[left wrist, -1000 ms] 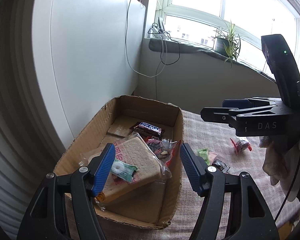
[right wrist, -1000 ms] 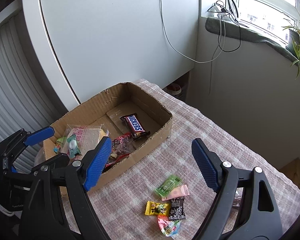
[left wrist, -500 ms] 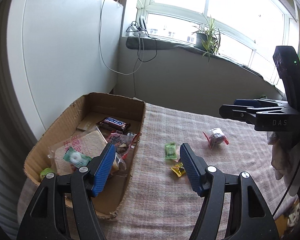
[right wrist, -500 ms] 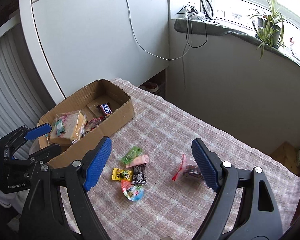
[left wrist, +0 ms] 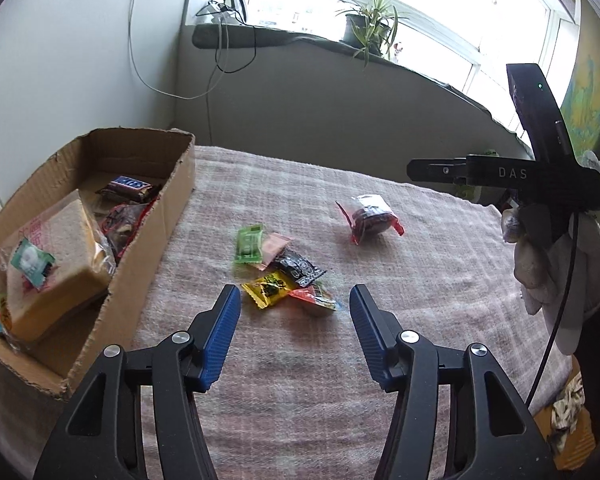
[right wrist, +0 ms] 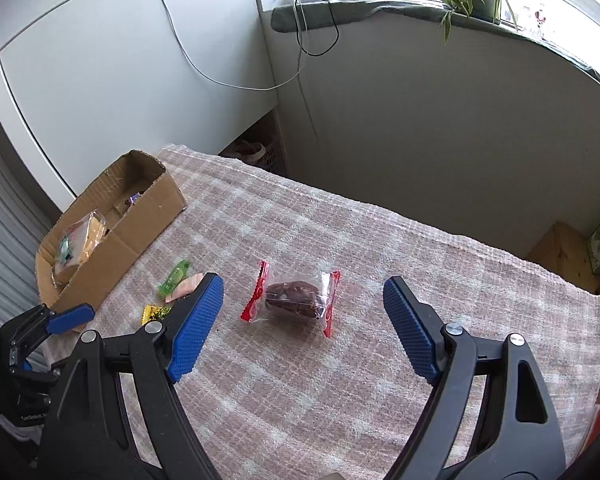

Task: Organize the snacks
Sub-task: 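Close the right gripper on the red-edged meat bag while the left gripper grasps the red-green candy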

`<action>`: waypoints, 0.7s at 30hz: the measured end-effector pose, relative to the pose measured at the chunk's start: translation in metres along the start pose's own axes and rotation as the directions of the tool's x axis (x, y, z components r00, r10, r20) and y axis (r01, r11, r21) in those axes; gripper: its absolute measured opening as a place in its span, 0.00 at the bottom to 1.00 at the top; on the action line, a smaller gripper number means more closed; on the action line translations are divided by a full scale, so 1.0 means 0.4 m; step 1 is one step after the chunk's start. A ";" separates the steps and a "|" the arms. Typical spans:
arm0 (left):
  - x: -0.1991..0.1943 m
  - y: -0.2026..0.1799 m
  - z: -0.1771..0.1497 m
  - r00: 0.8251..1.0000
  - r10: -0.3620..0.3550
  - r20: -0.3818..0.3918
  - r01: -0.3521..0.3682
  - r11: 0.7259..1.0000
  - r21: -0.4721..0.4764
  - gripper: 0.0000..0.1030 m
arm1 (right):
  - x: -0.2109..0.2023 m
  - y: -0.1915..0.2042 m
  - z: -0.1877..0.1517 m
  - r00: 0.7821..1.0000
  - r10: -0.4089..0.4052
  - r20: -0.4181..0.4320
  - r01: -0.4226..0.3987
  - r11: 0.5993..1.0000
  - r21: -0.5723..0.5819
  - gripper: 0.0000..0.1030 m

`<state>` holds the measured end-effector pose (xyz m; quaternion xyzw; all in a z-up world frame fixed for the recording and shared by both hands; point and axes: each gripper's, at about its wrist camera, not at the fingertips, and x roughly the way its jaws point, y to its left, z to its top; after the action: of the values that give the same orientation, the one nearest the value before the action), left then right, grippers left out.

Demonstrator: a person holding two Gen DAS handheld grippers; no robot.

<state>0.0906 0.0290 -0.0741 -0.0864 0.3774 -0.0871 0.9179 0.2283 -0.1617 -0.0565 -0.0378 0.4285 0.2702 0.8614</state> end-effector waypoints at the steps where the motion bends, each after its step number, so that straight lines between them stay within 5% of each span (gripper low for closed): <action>1: 0.011 -0.006 -0.003 1.000 -0.004 -0.010 0.004 1.000 0.002 0.54 | 0.012 -0.002 -0.001 1.000 0.008 -0.009 -0.008 1.000 0.003 0.82; 18: 0.145 -0.073 -0.016 0.991 0.030 -0.128 -0.017 0.995 0.102 0.48 | 0.172 0.024 -0.005 0.994 0.010 -0.104 -0.014 0.999 -0.034 0.82; 21: 0.167 -0.077 -0.018 0.988 0.038 -0.149 -0.021 0.994 0.111 0.36 | 0.189 0.023 -0.007 0.994 0.004 -0.112 -0.009 0.999 -0.038 0.82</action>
<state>0.1294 -0.0167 -0.1173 -0.0236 0.4419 -0.1002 0.8911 0.2586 -0.1219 -0.1139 -0.0678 0.4709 0.2786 0.8343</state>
